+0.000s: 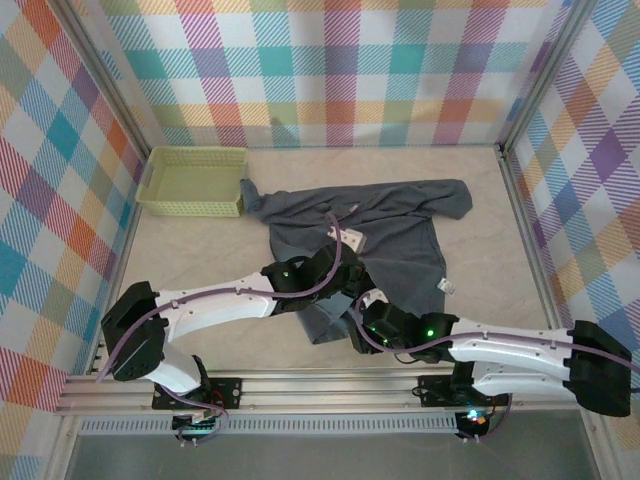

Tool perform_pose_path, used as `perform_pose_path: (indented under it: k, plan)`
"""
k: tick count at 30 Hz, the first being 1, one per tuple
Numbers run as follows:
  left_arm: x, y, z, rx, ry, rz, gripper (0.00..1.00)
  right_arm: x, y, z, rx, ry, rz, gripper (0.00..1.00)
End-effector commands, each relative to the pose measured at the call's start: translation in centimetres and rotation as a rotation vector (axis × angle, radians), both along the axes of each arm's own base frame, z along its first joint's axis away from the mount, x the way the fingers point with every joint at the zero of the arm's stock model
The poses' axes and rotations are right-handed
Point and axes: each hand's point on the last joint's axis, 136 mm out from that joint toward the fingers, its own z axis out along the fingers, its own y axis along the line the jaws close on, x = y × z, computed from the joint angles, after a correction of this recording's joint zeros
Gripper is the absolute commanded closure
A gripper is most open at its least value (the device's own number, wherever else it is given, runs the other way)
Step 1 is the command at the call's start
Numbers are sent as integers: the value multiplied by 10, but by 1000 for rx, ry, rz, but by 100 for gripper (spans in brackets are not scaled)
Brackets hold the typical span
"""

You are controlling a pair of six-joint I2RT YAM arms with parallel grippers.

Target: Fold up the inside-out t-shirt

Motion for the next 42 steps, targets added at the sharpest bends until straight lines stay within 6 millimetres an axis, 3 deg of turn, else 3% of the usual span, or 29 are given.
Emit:
perform_pose_path:
  k: [1,17,21,25,31,34,36,42]
  plan:
    - [-1,2,22,-18,-15,-23,100,21,24,20,92,-147,14,49]
    - [-14,7,55,-68,-46,-92,98,86,17,-5,66,-122,-82,53]
    - [-19,3,64,-93,-40,-121,96,102,21,-2,42,-171,-112,51]
    - [-22,1,77,-115,-40,-140,95,128,11,1,-13,-292,-208,49]
    - [-26,-7,111,-188,-52,-175,94,175,4,16,23,-399,-318,36]
    - [-28,-5,123,-192,-53,-177,94,200,4,14,29,-368,-345,29]
    - [-27,-4,137,-204,-67,-173,93,215,7,12,13,-349,-360,19]
    - [-32,-12,179,-276,-80,-212,94,249,20,4,-14,-271,-395,10]
